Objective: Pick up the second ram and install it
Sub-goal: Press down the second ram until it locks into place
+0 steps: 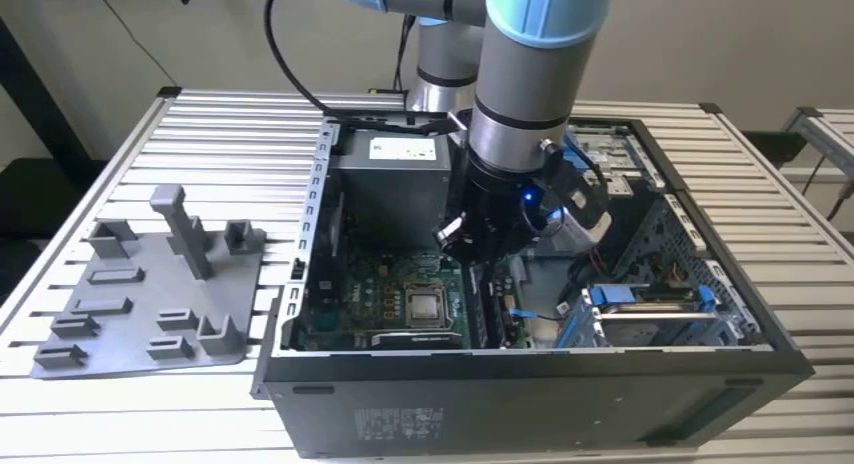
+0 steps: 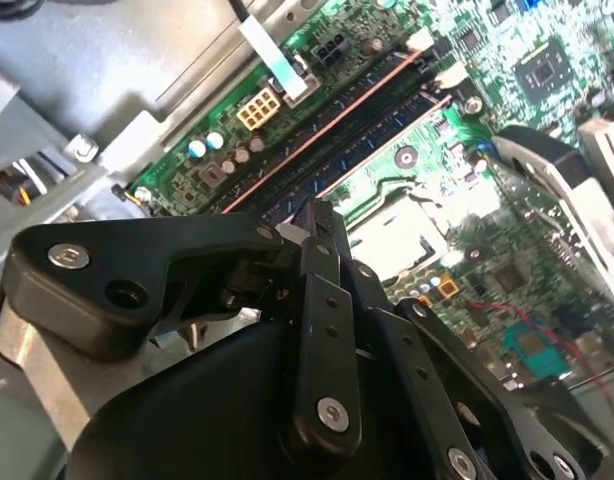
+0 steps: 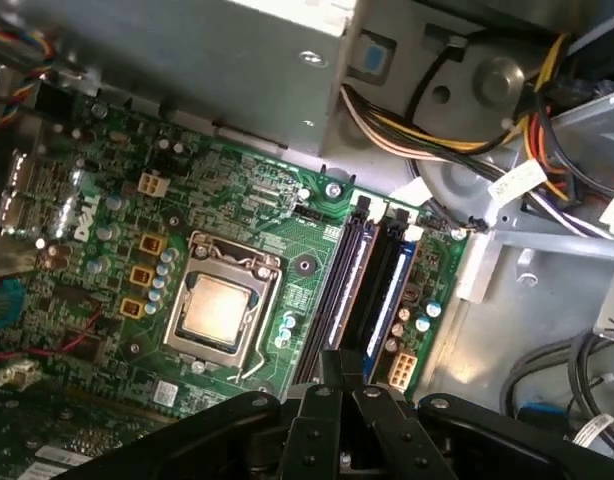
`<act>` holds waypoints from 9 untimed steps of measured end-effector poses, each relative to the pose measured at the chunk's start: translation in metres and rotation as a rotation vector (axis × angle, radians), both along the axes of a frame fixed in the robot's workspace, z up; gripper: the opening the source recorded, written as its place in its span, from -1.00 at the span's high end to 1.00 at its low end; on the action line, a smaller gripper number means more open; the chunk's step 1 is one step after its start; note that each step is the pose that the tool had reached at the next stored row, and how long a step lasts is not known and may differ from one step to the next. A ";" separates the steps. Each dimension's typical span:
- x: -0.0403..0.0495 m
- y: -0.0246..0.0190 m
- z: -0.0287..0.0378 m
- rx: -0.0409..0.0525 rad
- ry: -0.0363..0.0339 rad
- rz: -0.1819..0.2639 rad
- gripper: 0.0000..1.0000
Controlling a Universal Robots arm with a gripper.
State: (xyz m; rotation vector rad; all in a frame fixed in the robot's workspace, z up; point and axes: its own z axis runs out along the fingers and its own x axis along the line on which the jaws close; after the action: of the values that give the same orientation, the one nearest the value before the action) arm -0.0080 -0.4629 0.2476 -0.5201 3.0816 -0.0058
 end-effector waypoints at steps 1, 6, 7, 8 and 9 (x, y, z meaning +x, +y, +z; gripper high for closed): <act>0.0000 0.0000 0.0000 -0.0001 0.0000 0.019 0.79; 0.0000 0.0000 0.0000 0.0001 -0.0010 0.105 0.79; 0.0000 -0.0001 0.0000 0.0005 -0.0010 0.120 0.79; 0.0000 -0.0001 0.0001 0.0014 -0.0010 0.136 0.79; 0.0001 -0.0001 0.0001 0.0025 -0.0011 0.150 0.79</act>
State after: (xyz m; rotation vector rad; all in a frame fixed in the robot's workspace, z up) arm -0.0079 -0.4630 0.2476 -0.7499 3.0321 -0.0003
